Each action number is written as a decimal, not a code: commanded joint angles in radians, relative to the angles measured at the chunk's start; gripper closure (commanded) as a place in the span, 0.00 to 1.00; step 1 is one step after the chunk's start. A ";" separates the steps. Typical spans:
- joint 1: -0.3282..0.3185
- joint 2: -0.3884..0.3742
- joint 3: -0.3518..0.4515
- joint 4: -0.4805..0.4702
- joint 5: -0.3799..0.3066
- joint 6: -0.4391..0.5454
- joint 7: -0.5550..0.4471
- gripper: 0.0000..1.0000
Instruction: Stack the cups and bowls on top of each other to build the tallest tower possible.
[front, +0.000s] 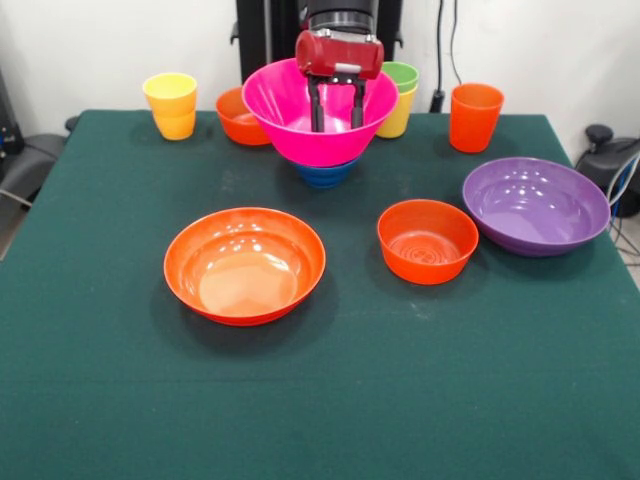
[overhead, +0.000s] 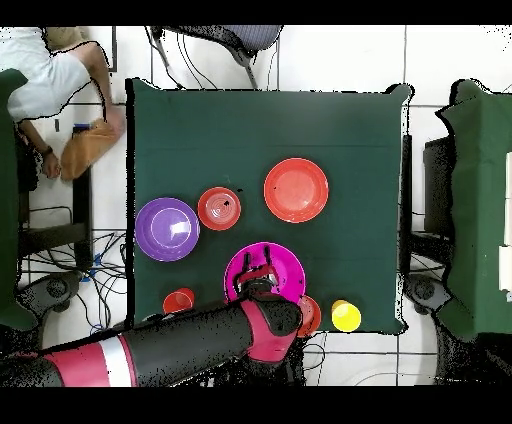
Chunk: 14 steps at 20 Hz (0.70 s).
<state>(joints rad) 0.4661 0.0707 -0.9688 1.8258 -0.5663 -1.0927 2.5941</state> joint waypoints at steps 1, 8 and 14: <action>0.018 0.061 0.082 -0.042 0.078 -0.030 -0.247 0.00; 0.025 0.077 0.071 -0.043 0.092 -0.040 -0.238 0.00; 0.032 0.086 0.066 -0.057 0.059 -0.020 -0.216 0.00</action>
<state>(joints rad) 0.4811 0.1147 -0.9953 1.8255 -0.5360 -1.0965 2.5941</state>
